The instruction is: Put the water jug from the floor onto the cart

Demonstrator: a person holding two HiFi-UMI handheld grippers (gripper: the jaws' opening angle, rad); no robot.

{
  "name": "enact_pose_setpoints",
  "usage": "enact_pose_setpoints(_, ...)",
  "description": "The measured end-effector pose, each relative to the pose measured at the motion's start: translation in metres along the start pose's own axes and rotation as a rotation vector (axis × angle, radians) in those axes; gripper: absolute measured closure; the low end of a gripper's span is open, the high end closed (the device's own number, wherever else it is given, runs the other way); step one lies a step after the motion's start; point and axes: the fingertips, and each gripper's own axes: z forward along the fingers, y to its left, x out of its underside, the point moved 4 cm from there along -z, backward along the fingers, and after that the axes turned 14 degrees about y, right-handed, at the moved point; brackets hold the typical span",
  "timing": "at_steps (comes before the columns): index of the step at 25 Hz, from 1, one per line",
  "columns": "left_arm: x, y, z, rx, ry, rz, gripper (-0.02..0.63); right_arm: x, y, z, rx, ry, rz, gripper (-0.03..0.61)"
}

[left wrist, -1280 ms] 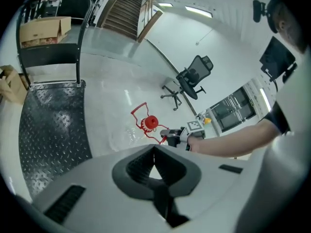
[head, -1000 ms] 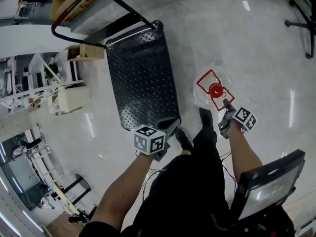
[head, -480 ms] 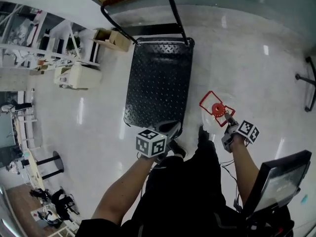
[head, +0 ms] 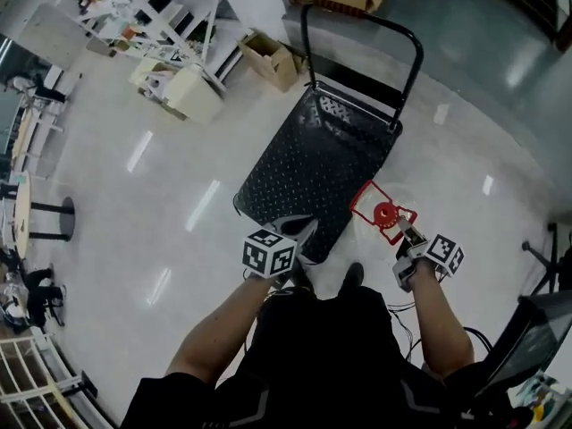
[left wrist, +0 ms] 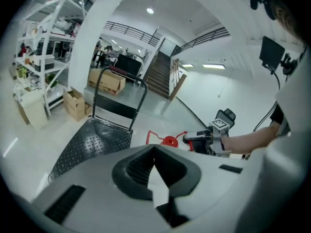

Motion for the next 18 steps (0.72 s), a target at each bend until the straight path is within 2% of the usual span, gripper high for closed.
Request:
enact_pose_setpoints(6, 0.017, 0.059, -0.059, -0.077, -0.127, -0.096, 0.614, -0.001, 0.086, 0.088, -0.062, 0.103, -0.117, 0.502)
enact_pose_setpoints(12, 0.037, 0.095, -0.128, -0.153, -0.235, -0.212, 0.614, 0.03, 0.171, 0.168, -0.089, 0.232, -0.205, 0.502)
enact_pose_setpoints(18, 0.059, 0.147, -0.171, -0.207, -0.285, -0.296, 0.614, 0.066, 0.214, 0.268, -0.094, 0.327, -0.216, 0.502)
